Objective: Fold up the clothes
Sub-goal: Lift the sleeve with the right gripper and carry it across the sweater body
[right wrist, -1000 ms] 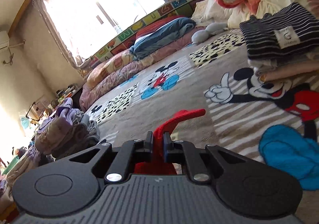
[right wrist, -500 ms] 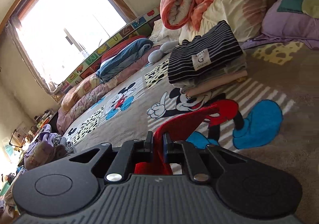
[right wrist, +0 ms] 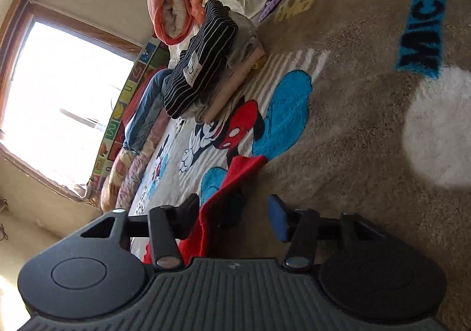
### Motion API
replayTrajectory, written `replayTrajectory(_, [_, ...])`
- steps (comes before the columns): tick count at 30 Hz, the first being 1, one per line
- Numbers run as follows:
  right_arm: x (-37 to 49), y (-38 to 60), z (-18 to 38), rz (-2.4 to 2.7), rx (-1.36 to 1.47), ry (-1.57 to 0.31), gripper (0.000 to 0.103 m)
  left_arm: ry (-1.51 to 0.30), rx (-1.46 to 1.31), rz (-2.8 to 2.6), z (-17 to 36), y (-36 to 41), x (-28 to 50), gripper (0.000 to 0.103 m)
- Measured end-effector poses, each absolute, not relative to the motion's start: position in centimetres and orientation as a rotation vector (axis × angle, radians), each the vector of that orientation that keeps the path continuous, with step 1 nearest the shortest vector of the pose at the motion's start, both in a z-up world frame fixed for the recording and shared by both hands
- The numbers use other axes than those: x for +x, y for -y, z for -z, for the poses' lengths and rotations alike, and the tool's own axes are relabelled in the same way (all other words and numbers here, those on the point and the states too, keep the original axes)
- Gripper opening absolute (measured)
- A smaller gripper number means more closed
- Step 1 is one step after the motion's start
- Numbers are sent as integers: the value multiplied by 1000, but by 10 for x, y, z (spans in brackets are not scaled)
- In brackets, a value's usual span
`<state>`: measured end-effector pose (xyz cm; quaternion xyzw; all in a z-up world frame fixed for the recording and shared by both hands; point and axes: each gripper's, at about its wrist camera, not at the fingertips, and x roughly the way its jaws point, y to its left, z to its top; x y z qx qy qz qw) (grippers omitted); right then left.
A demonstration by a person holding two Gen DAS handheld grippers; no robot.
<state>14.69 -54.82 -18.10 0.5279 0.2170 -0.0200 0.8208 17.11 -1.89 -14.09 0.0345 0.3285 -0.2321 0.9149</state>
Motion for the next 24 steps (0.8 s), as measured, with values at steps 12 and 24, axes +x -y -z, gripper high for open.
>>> replayTrajectory(12, [204, 512, 125, -73, 622, -330, 7, -674, 71, 492, 141, 17, 170, 76])
replayTrajectory(24, [220, 519, 156, 135, 485, -573, 35, -676, 80, 490, 140, 19, 170, 76])
